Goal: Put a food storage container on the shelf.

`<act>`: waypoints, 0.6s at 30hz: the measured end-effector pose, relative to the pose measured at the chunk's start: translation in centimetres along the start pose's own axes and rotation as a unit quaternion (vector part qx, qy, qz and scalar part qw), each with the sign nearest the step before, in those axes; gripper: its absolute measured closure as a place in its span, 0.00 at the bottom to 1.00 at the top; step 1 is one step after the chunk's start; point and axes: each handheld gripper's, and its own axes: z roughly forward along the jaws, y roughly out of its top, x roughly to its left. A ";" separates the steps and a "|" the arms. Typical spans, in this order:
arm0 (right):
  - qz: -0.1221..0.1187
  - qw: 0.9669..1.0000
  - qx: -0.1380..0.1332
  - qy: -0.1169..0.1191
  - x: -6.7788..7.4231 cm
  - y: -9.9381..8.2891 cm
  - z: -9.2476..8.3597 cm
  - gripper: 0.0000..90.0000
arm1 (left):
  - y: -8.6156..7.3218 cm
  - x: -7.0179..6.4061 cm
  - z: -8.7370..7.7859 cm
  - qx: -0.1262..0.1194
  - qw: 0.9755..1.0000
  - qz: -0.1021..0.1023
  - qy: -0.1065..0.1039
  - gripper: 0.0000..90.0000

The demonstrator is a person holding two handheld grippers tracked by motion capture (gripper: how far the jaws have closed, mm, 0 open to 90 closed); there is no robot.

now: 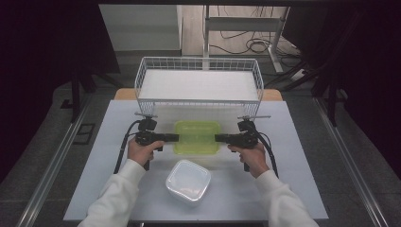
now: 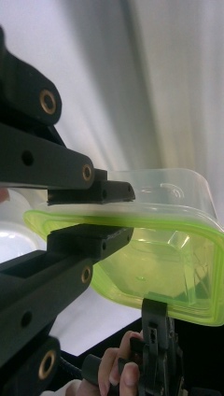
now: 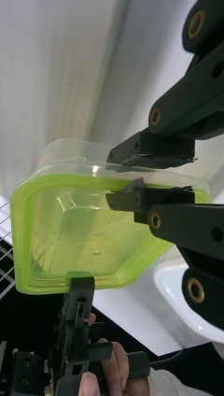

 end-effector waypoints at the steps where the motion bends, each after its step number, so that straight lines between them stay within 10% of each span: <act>1: -0.002 1.000 -0.004 0.002 0.2 0.1 -0.3 0.87 | 0.0 -0.2 -0.2 -0.003 1.000 0.001 -0.001 0.89; 18: -0.048 0.998 -0.032 0.016 2.8 1.0 -2.7 0.87 | 0.5 -2.9 -3.0 -0.029 0.999 0.035 0.002 0.89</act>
